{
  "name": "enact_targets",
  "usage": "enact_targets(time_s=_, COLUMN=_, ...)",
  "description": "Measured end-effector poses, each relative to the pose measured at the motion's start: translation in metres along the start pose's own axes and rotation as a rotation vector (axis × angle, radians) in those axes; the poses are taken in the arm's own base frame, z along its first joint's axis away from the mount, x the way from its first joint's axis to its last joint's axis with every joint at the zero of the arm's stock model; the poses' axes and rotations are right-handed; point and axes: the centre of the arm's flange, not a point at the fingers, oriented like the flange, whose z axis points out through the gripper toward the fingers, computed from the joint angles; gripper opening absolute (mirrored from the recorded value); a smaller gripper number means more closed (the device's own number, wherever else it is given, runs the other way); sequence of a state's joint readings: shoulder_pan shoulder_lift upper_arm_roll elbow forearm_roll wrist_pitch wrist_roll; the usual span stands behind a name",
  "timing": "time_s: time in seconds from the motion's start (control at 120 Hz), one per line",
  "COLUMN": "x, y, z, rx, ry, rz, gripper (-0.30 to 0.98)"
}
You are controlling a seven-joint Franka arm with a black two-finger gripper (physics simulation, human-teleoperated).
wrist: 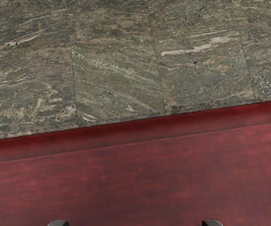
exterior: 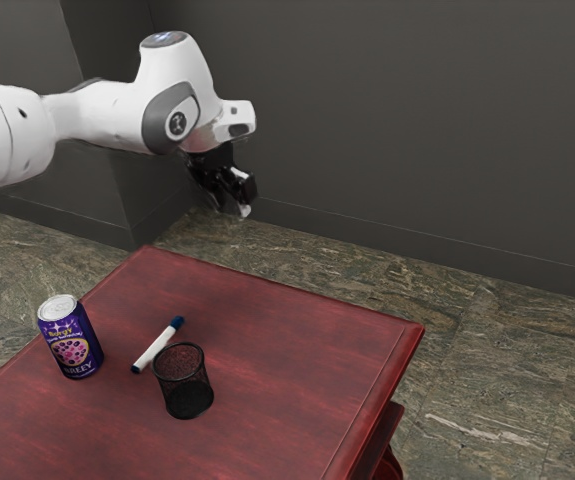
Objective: Put the marker into the pen holder.
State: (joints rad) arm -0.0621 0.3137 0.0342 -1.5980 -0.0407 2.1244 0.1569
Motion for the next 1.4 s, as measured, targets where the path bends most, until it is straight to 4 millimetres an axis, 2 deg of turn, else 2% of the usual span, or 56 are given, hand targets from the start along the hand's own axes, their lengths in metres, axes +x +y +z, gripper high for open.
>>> enact_targets(time_s=0.067, x=0.0, y=0.01, z=-0.012, rx=-0.002, ry=-0.041, rz=0.021, gripper=0.47)
enact_targets(time_s=0.158, x=-0.007, y=0.01, z=-0.012, rx=-0.002, ry=-0.102, rz=0.026, gripper=0.54)
enact_targets(time_s=0.175, x=-0.011, y=0.009, z=-0.006, rx=-0.002, ry=-0.122, rz=0.024, gripper=0.56)
enact_targets(time_s=0.25, x=-0.045, y=-0.01, z=0.049, rx=-0.001, ry=-0.235, rz=-0.01, gripper=0.59)
enact_targets(time_s=0.317, x=-0.07, y=-0.028, z=0.083, rx=0.007, ry=-0.299, rz=-0.043, gripper=0.62)
enact_targets(time_s=0.433, x=-0.104, y=-0.061, z=0.114, rx=0.016, ry=-0.368, rz=-0.105, gripper=0.65)
enact_targets(time_s=0.533, x=-0.133, y=-0.067, z=0.143, rx=0.012, ry=-0.396, rz=-0.122, gripper=0.66)
enact_targets(time_s=0.617, x=-0.146, y=-0.071, z=0.158, rx=0.015, ry=-0.381, rz=-0.127, gripper=0.67)
enact_targets(time_s=0.825, x=-0.157, y=-0.071, z=0.175, rx=0.023, ry=-0.312, rz=-0.108, gripper=0.67)
enact_targets(time_s=0.958, x=-0.158, y=-0.072, z=0.177, rx=0.017, ry=-0.269, rz=-0.113, gripper=0.66)
enact_targets(time_s=1.217, x=-0.158, y=-0.073, z=0.178, rx=-0.004, ry=-0.226, rz=-0.135, gripper=0.41)
enact_targets(time_s=1.4, x=-0.164, y=-0.072, z=0.177, rx=-0.013, ry=-0.221, rz=-0.141, gripper=0.31)
